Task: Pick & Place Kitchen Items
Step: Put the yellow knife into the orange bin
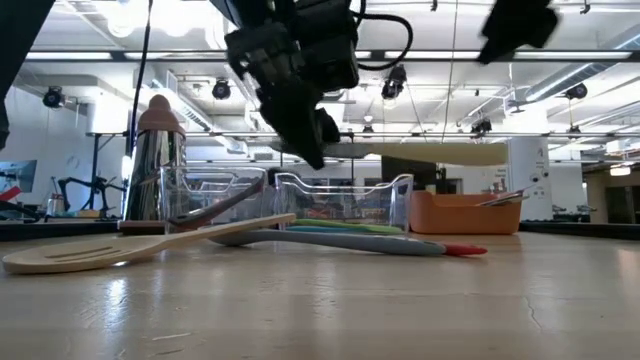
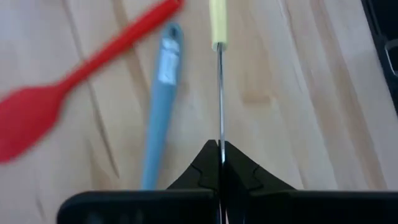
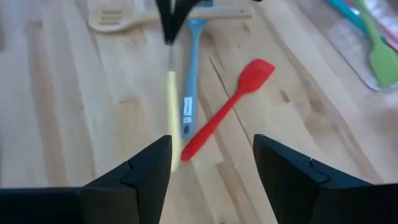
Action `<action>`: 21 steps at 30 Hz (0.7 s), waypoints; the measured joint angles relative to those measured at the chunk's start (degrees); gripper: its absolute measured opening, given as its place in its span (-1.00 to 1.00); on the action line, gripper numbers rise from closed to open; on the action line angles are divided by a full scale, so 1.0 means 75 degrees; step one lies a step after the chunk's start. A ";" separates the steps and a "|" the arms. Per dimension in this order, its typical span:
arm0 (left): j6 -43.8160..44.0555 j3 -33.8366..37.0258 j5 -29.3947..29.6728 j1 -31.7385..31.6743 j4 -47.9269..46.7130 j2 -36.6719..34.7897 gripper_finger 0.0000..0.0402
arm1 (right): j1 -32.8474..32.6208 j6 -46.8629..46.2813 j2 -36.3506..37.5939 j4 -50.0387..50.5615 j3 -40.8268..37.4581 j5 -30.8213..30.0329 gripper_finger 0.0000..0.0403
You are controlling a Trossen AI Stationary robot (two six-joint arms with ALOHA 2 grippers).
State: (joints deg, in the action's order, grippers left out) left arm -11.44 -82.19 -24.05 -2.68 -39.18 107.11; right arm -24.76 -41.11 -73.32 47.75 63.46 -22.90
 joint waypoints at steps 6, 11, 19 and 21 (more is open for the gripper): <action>0.0395 0.0482 -0.0169 -0.0220 0.1555 -0.0038 -0.99 | -0.1372 -0.1696 0.1303 -0.0012 -0.1137 -0.1772 0.07; 0.0895 0.0953 -0.0755 -0.0393 0.3182 -0.0067 -0.99 | -0.2250 -0.2907 0.1950 -0.0020 -0.1996 -0.2731 0.07; 0.1305 0.1861 -0.1138 -0.0652 0.5108 -0.0615 -0.99 | -0.2859 -0.3913 0.2227 -0.0050 -0.2675 -0.3234 0.07; 0.1434 0.2223 -0.1253 -0.0743 0.5900 -0.0842 -0.99 | -0.2871 -0.3914 0.2171 -0.0143 -0.2716 -0.3370 0.07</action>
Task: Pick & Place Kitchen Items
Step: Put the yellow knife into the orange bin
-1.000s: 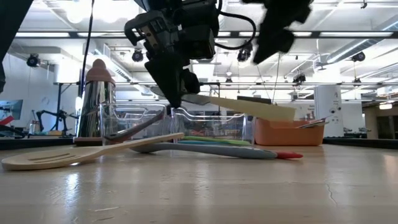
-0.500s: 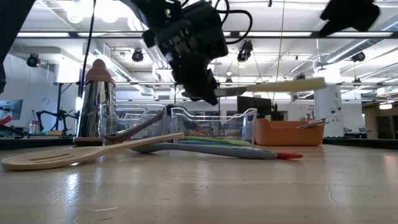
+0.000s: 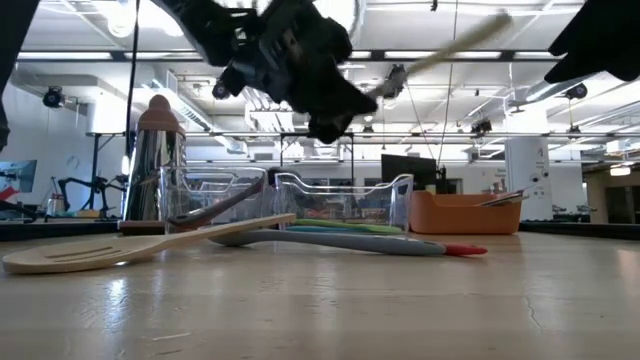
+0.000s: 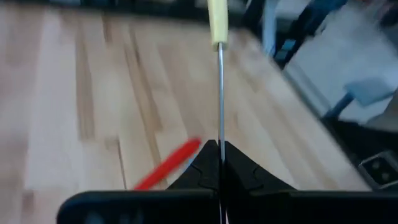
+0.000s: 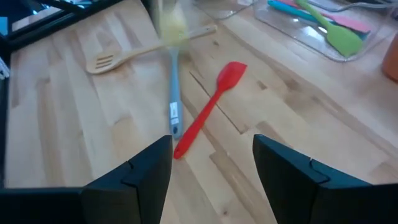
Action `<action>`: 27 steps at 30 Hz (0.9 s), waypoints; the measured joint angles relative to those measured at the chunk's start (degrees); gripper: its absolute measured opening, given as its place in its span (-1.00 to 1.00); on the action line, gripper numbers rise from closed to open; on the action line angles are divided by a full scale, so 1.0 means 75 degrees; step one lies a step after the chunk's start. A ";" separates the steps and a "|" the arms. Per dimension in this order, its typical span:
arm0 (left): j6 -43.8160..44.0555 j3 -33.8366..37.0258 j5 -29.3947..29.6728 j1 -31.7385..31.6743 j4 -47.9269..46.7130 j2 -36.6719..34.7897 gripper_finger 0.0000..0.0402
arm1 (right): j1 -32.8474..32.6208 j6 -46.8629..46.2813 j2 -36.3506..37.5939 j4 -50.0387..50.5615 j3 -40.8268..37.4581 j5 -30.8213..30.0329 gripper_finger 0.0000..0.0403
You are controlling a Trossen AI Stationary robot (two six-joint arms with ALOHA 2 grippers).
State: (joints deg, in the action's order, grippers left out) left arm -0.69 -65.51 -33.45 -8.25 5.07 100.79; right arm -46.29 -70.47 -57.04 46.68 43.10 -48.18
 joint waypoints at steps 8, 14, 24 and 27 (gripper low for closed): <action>0.1510 0.1781 -0.0638 -0.0291 0.5485 -0.0588 -0.99 | 0.0004 0.0601 -0.0279 -0.0691 -0.0164 -0.1534 0.07; 0.2341 0.2576 -0.0351 -0.0318 0.8364 -0.0583 -0.99 | 0.0083 0.2102 -0.0616 -0.2254 -0.0178 -0.3520 0.07; 0.2184 0.2675 0.0167 -0.0286 0.8522 -0.0562 -0.99 | 0.0961 0.5625 -0.1291 -0.5953 -0.0178 -0.3716 0.07; 0.2122 0.2697 0.0059 -0.0286 0.8517 -0.0562 -0.99 | 0.1218 0.6059 -0.1297 -0.6506 -0.0178 -0.3519 0.07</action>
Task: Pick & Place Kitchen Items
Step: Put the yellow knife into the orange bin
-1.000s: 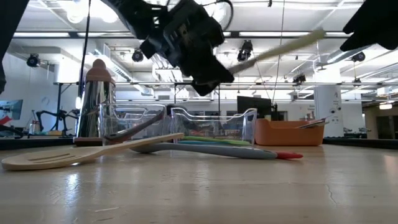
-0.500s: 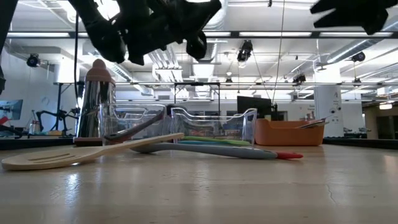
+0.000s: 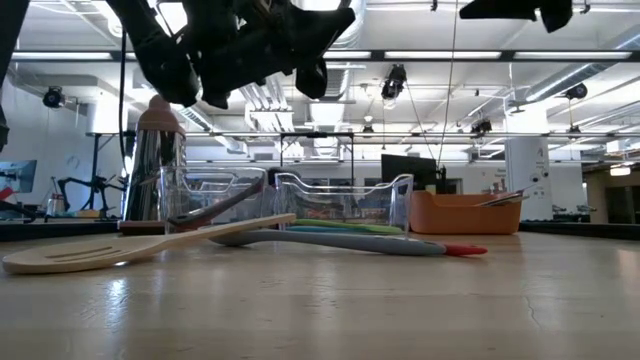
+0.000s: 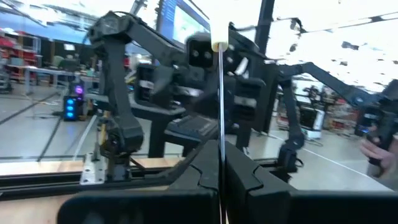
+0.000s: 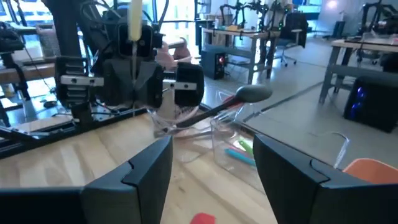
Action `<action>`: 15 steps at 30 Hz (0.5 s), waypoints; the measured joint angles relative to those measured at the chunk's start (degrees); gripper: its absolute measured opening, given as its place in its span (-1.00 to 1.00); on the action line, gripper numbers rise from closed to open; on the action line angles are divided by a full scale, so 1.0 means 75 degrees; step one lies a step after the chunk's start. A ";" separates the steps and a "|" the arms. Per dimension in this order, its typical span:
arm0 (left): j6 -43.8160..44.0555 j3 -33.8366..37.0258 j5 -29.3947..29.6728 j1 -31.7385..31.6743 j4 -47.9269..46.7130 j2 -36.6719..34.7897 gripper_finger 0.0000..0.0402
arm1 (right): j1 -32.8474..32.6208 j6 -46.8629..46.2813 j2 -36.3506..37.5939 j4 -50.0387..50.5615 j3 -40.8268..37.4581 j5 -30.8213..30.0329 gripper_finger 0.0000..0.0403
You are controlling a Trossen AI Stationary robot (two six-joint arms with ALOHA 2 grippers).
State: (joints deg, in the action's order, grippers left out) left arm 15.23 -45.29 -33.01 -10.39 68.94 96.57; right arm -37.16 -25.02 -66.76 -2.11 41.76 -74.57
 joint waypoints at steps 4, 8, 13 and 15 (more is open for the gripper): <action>-0.0088 0.0048 -0.0123 0.0003 -0.0011 0.0000 -0.99 | 0.0312 0.0143 -0.0009 -0.0519 0.0000 0.0647 0.07; -0.0225 0.0057 -0.0135 0.0006 -0.0063 0.0003 -0.99 | 0.0653 0.1357 -0.0119 -0.2403 -0.0101 0.1849 0.07; -0.0225 0.0057 -0.0229 0.0006 -0.0058 0.0003 -0.99 | 0.1009 0.3176 -0.0357 -0.5319 -0.0564 0.3181 0.07; -0.0228 0.0057 -0.0269 0.0006 -0.0056 0.0003 -0.99 | 0.1100 0.3418 -0.0440 -0.5912 -0.0757 0.3283 0.07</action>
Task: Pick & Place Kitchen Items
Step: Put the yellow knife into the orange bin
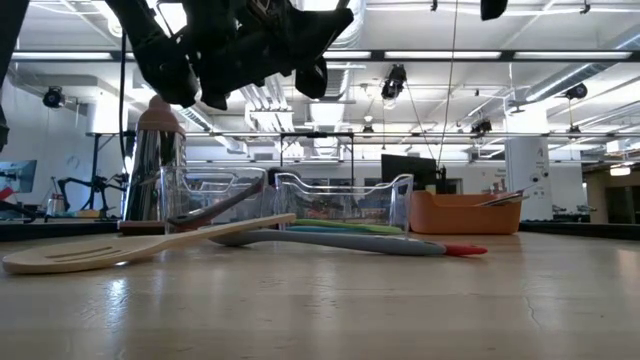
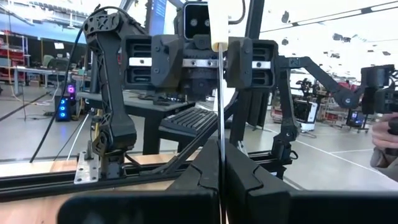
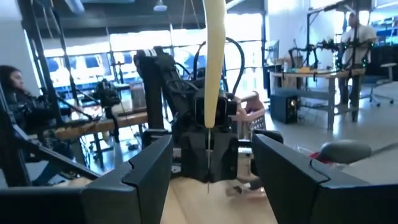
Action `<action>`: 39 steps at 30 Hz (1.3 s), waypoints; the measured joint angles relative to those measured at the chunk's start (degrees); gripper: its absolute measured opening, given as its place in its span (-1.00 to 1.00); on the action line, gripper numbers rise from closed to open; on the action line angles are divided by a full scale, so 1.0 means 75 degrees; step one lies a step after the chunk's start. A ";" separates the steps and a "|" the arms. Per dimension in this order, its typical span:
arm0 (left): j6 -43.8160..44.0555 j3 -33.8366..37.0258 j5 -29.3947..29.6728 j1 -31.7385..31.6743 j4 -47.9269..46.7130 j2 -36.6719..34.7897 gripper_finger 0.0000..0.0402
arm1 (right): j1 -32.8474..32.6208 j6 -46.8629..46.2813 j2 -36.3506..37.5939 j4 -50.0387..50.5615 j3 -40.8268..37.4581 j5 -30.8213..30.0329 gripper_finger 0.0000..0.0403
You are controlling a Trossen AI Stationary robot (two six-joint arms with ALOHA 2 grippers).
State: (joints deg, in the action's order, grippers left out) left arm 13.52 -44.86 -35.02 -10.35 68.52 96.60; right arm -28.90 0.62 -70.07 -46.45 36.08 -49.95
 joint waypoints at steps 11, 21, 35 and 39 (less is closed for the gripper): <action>-0.0003 -0.0038 0.0003 -0.0003 0.0004 -0.0003 -0.99 | 0.0973 0.0397 -0.1312 -0.1449 0.0293 0.1093 0.07; 0.0009 -0.0038 -0.0123 -0.0003 0.0004 -0.0009 -0.99 | 0.1426 0.0435 -0.1655 -0.1670 0.0610 0.1493 0.03; 0.0003 -0.0058 -0.0123 -0.0003 0.0004 -0.0012 -0.99 | 0.1918 -0.0267 -0.1672 -0.1685 0.0632 0.2354 -0.26; -0.0003 -0.0058 -0.0125 0.0000 0.0004 -0.0012 -0.99 | 0.1976 -0.0353 -0.1672 -0.1683 0.0632 0.2556 -0.34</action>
State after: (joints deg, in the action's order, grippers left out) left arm 13.50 -45.30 -35.96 -10.35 68.55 96.51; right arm -14.08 -2.03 -82.61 -59.08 40.82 -30.78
